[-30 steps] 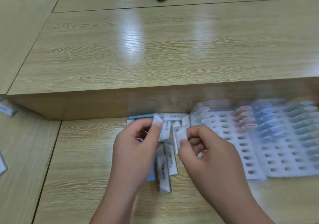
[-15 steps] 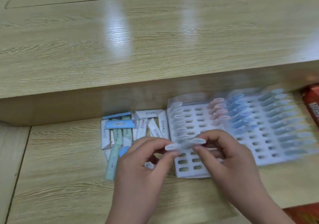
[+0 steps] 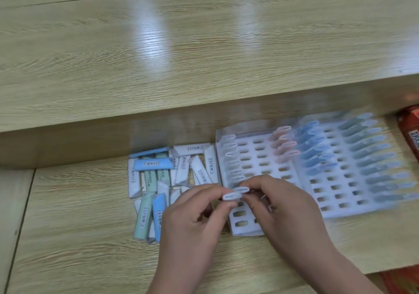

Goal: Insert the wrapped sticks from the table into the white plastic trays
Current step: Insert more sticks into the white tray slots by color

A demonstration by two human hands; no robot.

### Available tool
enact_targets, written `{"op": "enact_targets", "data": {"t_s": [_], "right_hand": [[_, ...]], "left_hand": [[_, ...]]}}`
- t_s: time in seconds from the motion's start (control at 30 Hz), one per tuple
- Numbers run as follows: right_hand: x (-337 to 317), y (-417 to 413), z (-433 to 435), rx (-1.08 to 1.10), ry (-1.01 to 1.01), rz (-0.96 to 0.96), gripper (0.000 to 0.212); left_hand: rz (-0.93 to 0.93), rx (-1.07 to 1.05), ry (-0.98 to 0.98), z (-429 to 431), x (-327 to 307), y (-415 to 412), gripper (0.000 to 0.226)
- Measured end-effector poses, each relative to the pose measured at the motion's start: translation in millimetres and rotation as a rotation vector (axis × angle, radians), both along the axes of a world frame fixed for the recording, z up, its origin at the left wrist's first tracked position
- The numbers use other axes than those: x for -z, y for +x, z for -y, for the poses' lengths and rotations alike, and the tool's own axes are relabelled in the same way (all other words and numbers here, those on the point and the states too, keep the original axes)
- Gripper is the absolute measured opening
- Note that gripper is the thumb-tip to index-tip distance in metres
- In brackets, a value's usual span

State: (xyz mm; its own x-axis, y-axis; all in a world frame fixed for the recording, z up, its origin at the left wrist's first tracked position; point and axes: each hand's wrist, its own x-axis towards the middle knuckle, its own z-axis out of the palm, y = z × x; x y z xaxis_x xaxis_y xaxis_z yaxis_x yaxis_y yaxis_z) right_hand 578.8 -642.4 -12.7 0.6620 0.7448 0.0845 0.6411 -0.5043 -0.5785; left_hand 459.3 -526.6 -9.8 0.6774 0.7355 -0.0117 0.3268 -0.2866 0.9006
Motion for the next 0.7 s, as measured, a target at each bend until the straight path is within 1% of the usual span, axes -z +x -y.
{"op": "enact_targets", "data": {"t_s": [0.07, 0.17, 0.27, 0.37, 0.43, 0.53, 0.63, 0.7], "right_hand": [[2, 1, 1, -0.010, -0.010, -0.011, 0.016], [4, 2, 3, -0.028, -0.032, 0.011, 0.009], [8, 5, 7, -0.007, 0.021, -0.077, 0.015], [8, 5, 11, 0.024, 0.084, -0.130, 0.024], [8, 6, 11, 0.015, 0.090, -0.130, 0.025], [9, 5, 10, 0.016, 0.078, -0.115, 0.025], [6, 4, 12, 0.038, 0.107, -0.131, 0.026], [3, 2, 14, 0.045, 0.171, -0.078, 0.020]], "left_hand": [[0.017, 0.003, 0.013, 1, 0, 0, 0.018], [0.052, 0.003, 0.045, 4, 1, 1, 0.018], [0.042, 0.049, 0.097, 7, 5, 3, 0.011], [-0.023, 0.116, 0.261, 7, 16, 3, 0.012], [-0.023, 0.156, 0.393, 7, 20, 2, 0.012], [-0.021, 0.158, 0.501, 8, 25, 2, 0.015], [-0.007, 0.137, 0.536, 12, 26, 2, 0.013], [0.019, 0.084, 0.495, 14, 26, 2, 0.016]]}}
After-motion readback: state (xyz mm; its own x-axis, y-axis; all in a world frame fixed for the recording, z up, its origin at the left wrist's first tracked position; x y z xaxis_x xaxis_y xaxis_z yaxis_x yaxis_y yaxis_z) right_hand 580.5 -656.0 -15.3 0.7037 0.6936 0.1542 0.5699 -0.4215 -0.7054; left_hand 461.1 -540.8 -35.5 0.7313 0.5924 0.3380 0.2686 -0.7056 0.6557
